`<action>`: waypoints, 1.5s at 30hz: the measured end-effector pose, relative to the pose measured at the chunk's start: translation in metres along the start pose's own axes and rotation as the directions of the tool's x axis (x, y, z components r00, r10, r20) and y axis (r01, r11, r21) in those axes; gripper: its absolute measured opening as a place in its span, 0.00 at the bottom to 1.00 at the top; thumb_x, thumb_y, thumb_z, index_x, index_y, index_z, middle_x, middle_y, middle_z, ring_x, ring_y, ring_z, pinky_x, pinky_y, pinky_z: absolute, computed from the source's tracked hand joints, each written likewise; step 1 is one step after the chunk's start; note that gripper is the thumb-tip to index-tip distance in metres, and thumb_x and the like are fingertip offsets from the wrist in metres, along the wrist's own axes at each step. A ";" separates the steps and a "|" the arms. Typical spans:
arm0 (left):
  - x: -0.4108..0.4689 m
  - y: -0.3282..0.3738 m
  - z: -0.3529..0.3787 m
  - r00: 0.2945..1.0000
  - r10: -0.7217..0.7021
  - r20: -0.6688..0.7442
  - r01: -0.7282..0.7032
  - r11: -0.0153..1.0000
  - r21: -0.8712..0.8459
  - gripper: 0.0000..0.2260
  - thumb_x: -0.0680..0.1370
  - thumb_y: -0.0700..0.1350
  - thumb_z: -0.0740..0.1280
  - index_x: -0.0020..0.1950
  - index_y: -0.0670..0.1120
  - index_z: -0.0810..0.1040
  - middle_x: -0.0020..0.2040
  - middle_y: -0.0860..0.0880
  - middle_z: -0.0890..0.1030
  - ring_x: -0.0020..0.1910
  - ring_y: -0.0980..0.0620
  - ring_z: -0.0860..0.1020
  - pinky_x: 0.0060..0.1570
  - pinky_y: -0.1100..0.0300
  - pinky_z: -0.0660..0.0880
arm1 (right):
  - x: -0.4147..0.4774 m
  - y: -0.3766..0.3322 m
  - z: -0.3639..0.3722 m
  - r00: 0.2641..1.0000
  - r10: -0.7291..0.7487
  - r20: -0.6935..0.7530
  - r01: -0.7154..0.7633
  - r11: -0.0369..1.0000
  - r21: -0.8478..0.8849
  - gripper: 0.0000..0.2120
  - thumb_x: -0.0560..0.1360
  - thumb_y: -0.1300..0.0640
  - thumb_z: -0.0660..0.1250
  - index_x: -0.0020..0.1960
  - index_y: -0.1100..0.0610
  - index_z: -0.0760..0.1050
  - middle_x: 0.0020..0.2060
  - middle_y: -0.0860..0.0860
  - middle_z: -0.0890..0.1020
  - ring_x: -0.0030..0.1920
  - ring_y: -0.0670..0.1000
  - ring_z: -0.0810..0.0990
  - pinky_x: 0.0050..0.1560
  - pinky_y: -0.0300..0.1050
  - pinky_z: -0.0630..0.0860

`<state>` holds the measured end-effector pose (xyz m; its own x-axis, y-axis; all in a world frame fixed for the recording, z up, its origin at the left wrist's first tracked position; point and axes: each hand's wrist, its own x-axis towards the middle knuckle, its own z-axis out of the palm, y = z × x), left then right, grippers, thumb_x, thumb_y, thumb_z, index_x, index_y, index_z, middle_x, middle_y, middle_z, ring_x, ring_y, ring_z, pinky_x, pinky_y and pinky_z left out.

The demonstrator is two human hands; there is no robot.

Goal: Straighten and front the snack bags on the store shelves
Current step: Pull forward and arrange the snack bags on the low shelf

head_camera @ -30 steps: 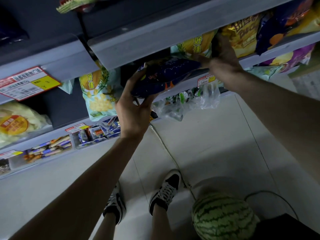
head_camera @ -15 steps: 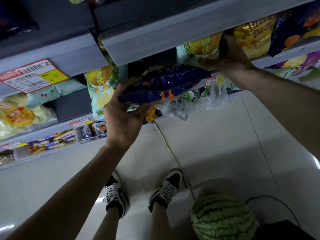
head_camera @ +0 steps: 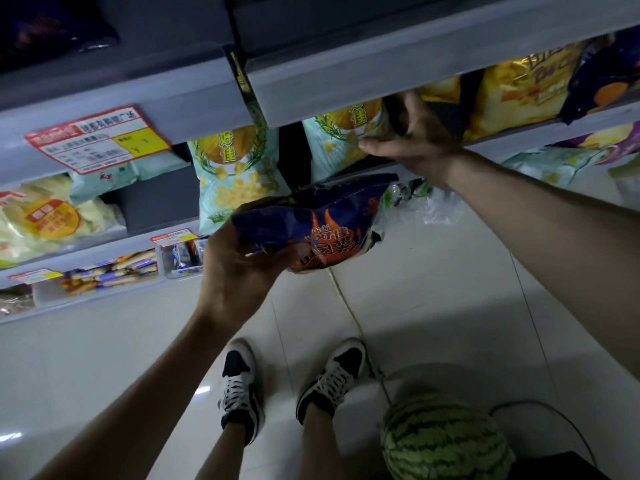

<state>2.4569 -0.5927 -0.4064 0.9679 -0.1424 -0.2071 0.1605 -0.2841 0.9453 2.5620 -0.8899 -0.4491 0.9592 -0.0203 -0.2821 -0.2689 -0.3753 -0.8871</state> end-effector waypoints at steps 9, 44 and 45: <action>0.018 0.007 0.012 0.999 -0.049 -0.014 0.048 0.998 -0.028 0.21 0.71 0.33 0.80 0.56 0.53 0.83 0.48 0.58 0.88 0.49 0.56 0.86 0.50 0.58 0.84 | -0.036 -0.008 0.000 0.981 0.134 -0.139 -0.104 0.974 0.203 0.26 0.79 0.48 0.73 0.73 0.57 0.73 0.62 0.48 0.82 0.61 0.45 0.80 0.66 0.53 0.79; 0.127 0.026 0.157 0.945 -0.149 0.291 0.074 0.964 0.254 0.37 0.60 0.57 0.76 0.70 0.54 0.76 0.64 0.51 0.83 0.63 0.47 0.82 0.64 0.44 0.79 | -0.024 0.002 -0.022 0.826 0.042 -0.562 -0.001 0.997 0.073 0.50 0.65 0.49 0.79 0.80 0.57 0.58 0.69 0.52 0.76 0.69 0.51 0.76 0.70 0.50 0.76; 0.122 0.034 0.155 0.942 -0.159 0.297 0.087 0.966 0.243 0.37 0.59 0.57 0.76 0.69 0.54 0.76 0.62 0.52 0.84 0.61 0.48 0.82 0.62 0.44 0.80 | -0.024 0.004 -0.022 0.830 0.040 -0.556 -0.007 0.998 0.061 0.50 0.66 0.51 0.79 0.80 0.57 0.57 0.69 0.52 0.76 0.69 0.51 0.76 0.70 0.50 0.76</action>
<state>2.5504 -0.7664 -0.4386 0.8283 -0.3703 -0.4205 0.1921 -0.5174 0.8339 2.5399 -0.9109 -0.4378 0.8344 -0.5473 -0.0660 -0.2803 -0.3180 -0.9057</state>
